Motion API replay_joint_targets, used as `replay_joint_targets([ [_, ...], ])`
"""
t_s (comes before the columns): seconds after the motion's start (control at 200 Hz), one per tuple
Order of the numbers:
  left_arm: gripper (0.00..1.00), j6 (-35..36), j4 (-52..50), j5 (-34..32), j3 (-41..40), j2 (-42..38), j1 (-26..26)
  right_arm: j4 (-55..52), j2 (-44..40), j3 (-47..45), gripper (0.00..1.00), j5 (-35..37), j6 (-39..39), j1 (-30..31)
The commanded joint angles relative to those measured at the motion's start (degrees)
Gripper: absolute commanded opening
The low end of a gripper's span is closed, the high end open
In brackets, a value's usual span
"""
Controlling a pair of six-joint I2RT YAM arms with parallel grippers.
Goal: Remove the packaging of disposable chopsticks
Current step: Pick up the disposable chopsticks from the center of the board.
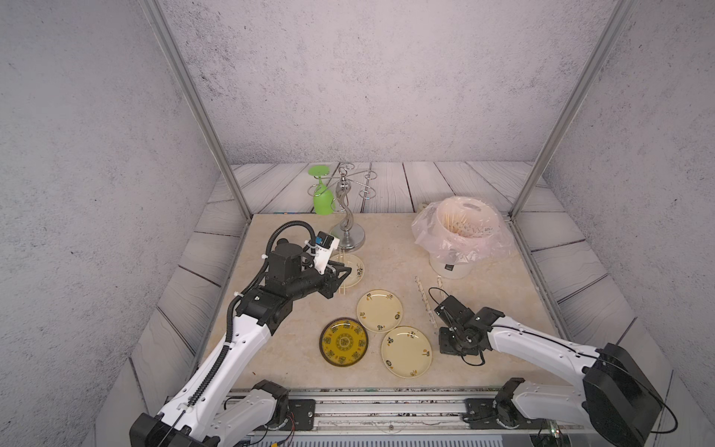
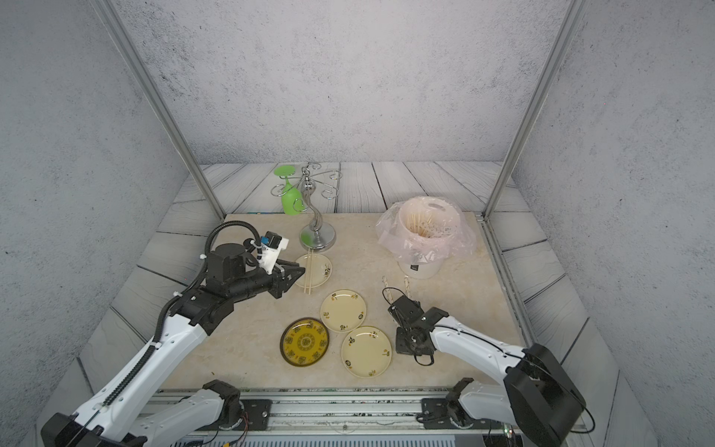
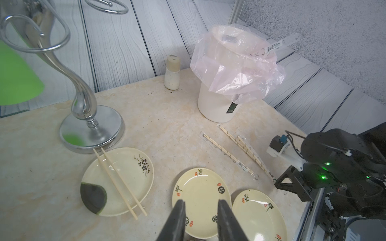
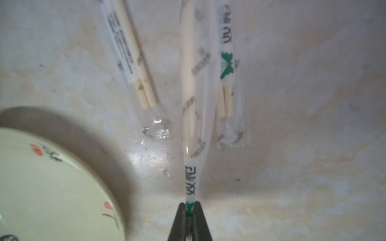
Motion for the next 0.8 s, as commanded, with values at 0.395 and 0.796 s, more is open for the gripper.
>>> replay_joint_targets([
  [0.395,0.38,-9.5,11.6,9.2,9.1,5.5,-3.4,-0.9,-21.2,4.3,0.0,-11.3,-12.9,-0.2],
  [0.796,0.56,-14.5,21.7,13.2,4.4,-1.0,-3.9,9.5,-24.8,5.0,0.0,-33.2,-20.5,0.3],
])
